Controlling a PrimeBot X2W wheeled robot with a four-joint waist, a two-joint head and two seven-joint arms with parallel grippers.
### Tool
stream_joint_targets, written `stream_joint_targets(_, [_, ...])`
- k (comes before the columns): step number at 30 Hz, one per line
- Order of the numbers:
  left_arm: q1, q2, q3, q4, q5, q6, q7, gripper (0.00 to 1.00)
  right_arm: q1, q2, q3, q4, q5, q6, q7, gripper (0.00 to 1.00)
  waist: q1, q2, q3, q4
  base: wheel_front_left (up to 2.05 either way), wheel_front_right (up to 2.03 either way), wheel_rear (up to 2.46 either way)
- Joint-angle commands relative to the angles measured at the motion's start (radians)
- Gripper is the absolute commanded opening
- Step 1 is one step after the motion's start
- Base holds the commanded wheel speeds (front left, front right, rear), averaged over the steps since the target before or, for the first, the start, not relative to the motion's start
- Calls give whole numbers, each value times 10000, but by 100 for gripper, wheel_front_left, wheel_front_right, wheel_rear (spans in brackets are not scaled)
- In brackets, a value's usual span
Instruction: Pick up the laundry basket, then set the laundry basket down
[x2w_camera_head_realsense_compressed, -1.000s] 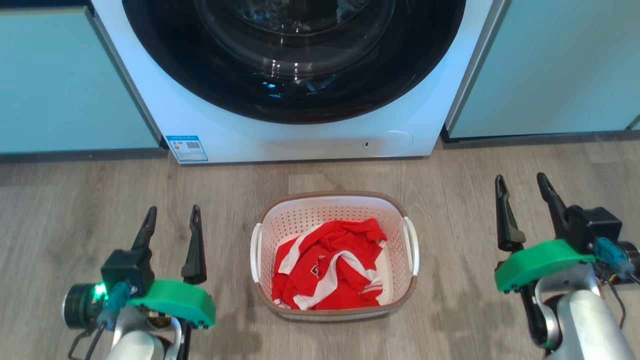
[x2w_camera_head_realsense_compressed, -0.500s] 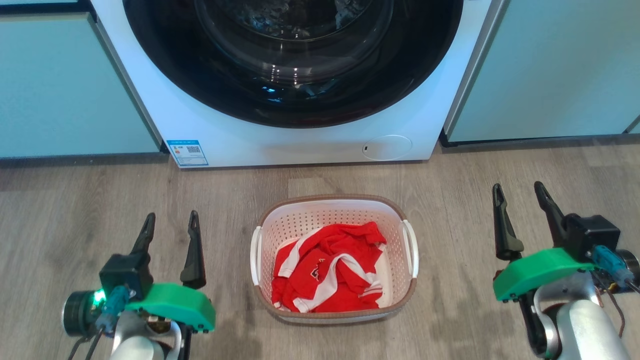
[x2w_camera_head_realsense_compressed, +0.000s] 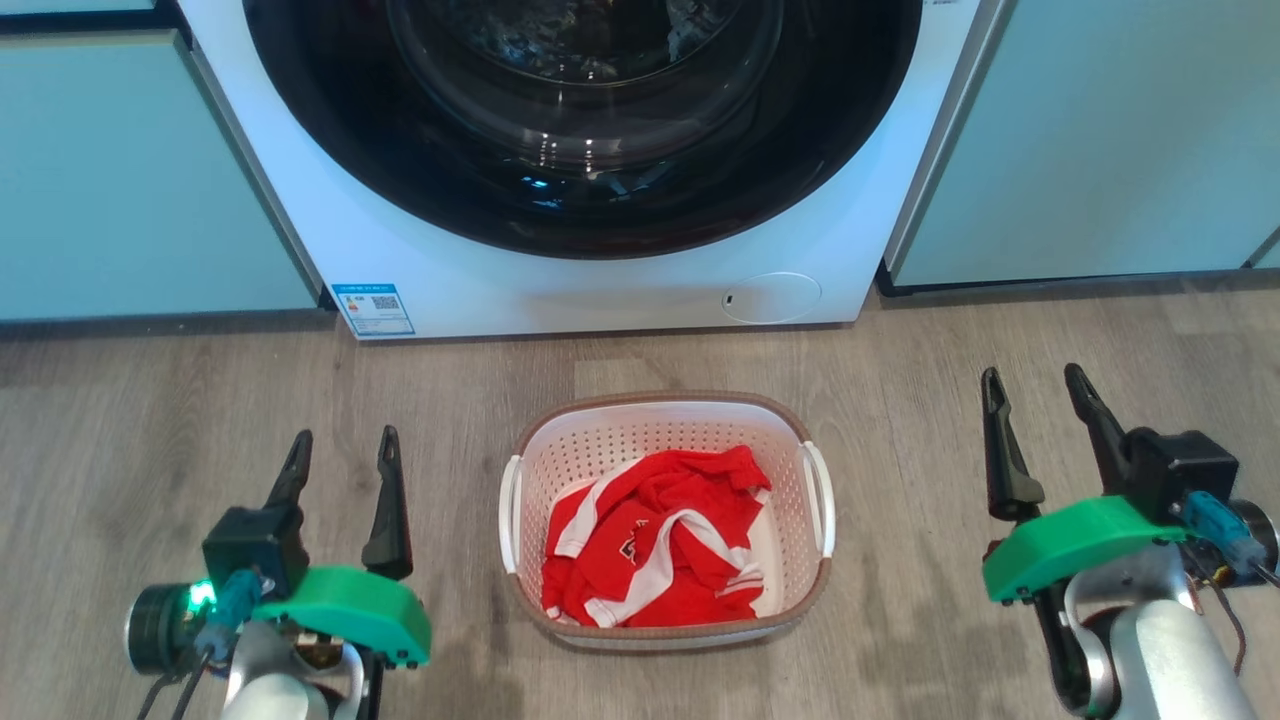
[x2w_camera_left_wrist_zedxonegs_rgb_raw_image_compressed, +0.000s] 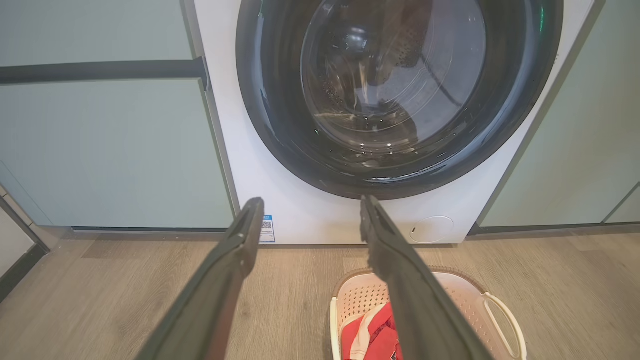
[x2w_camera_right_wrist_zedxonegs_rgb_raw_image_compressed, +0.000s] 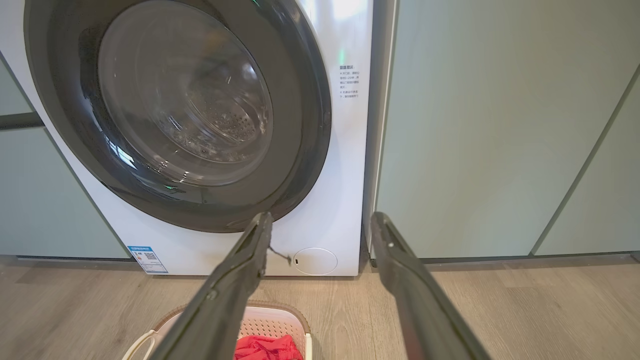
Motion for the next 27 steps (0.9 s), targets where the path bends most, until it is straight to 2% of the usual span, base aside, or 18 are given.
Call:
stream_joint_targets(1, [-362,261,310,-317,7,53,-1,100,-207,-5,245,-374,70,-53,-35,100,1,-1,-3,-8,0,0,0])
stream_joint_targets(22, [-408,362,178,-287,-34,114,114,100,-228,-3,361,-402,276,-53,-45,100,1,-1,16,5,0,0,0])
stream_joint_targets(23, [-2,119,-222,-2,0,90,129,0,0,6,104,-4,248,-8,-2,0,1,-1,17,5,0,0,0])
stream_joint_targets(27, [76,-22,-265,317,-134,54,139,0,80,26,139,346,396,-8,-6,0,1,-1,14,8,0,0,0])
